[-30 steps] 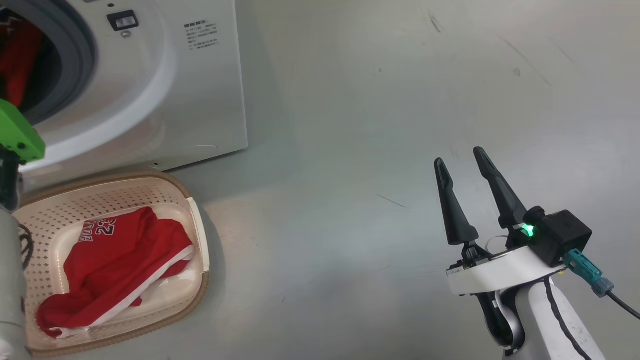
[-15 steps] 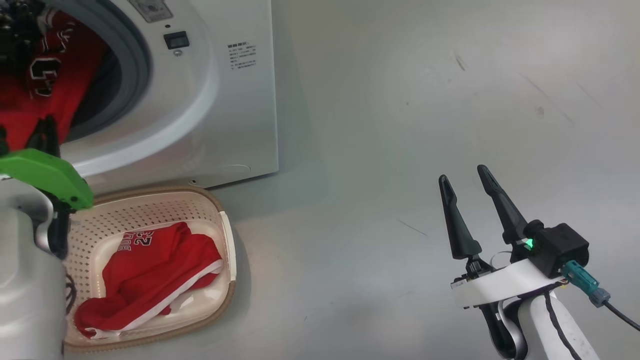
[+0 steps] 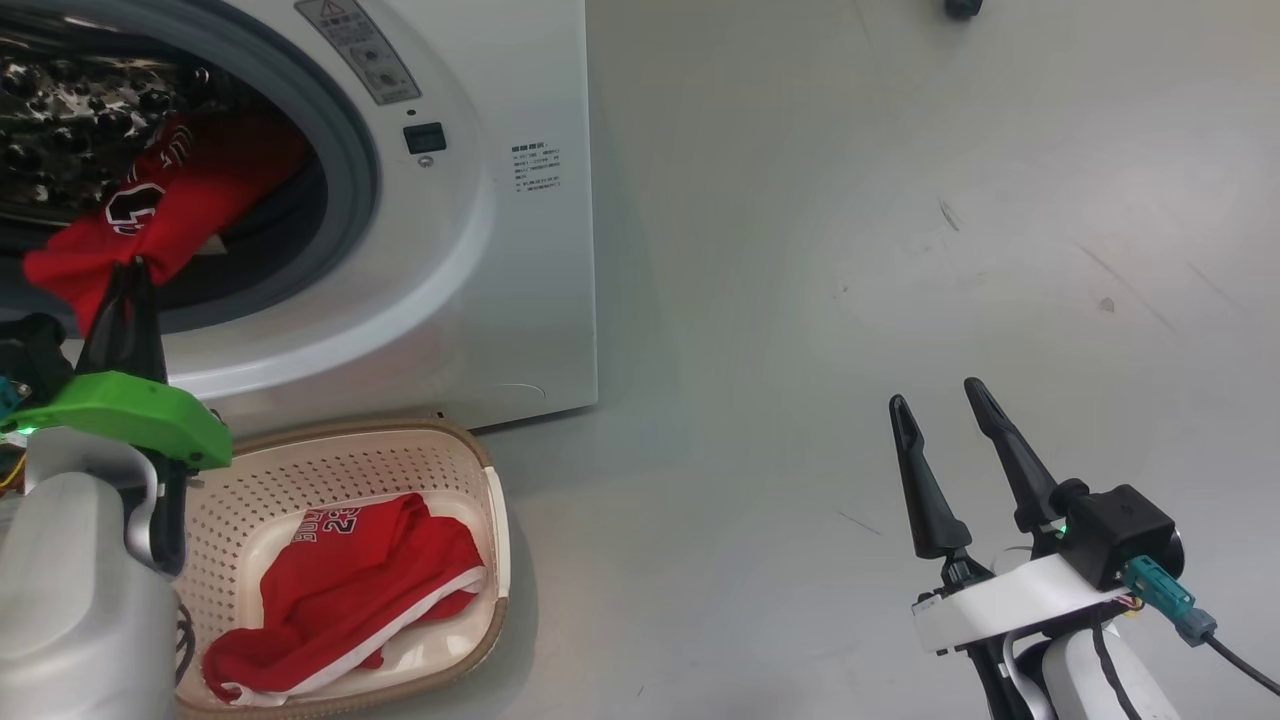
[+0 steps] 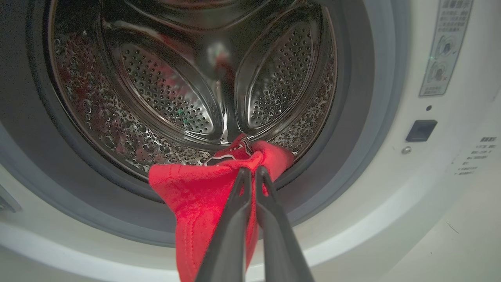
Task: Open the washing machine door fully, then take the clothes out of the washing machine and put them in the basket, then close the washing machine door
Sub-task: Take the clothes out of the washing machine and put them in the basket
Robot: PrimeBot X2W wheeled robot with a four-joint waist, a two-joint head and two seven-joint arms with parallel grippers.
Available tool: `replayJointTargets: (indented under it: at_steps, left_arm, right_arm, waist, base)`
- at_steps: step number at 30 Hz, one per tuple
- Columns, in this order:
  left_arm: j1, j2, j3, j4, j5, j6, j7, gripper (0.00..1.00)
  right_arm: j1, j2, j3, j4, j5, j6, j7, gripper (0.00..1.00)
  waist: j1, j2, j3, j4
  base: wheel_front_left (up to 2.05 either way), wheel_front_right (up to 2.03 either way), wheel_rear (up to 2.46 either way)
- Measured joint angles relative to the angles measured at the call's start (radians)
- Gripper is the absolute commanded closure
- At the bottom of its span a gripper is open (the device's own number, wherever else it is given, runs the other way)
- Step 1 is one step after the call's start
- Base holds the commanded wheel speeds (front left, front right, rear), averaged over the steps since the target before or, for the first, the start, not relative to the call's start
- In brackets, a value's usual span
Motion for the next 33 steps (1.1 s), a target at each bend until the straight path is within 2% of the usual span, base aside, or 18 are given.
replayJointTargets:
  at_steps: [5, 11, 16, 24, 29, 33]
  left_arm:
    - [0.036, -0.012, -0.002, -0.061, -0.004, 0.0, 0.0, 1.0]
    - [0.085, 0.021, -0.027, -0.195, 0.071, 0.0, 0.0, 1.0]
    - [0.116, 0.026, 0.01, -0.383, 0.087, 0.003, 0.0, 1.0]
    - [0.157, -0.006, 0.07, -0.617, 0.103, 0.025, 0.0, 1.0]
    - [0.213, -0.023, 0.066, -0.657, 0.112, 0.025, -0.005, 1.0]
    - [0.284, -0.028, 0.038, -0.625, 0.112, 0.024, -0.005, 1.0]
  right_arm:
    - [0.011, 0.0, 0.0, 0.005, 0.0, 0.0, 0.0, 0.0]
    - [0.027, 0.0, 0.002, 0.007, 0.0, 0.001, 0.0, 0.0]
    - [0.039, 0.0, 0.002, 0.003, 0.0, 0.001, 0.0, 0.0]
    - [0.045, 0.0, 0.001, -0.001, 0.0, 0.001, 0.0, 0.0]
    - [0.045, -0.001, 0.002, -0.002, -0.006, 0.001, 0.0, 0.0]
    - [0.046, -0.001, 0.005, -0.002, -0.008, 0.002, 0.0, 0.0]
  waist:
    - [0.0, 0.0, -0.031, 0.014]
    - [0.0, 0.0, -0.065, 0.024]
    - [0.0, 0.0, -0.076, 0.03]
    - [0.0, 0.0, -0.08, 0.038]
    - [0.0, 0.0, -0.082, 0.039]
    - [0.0, 0.0, -0.083, 0.036]
  base:
    - [0.0, 0.0, 0.0]
    - [0.0, 0.0, 0.0]
    - [0.0, 0.0, 0.0]
    - [0.0, 0.0, 0.0]
    - [0.0, 0.0, 0.0]
    - [0.0, 0.0, 0.0]
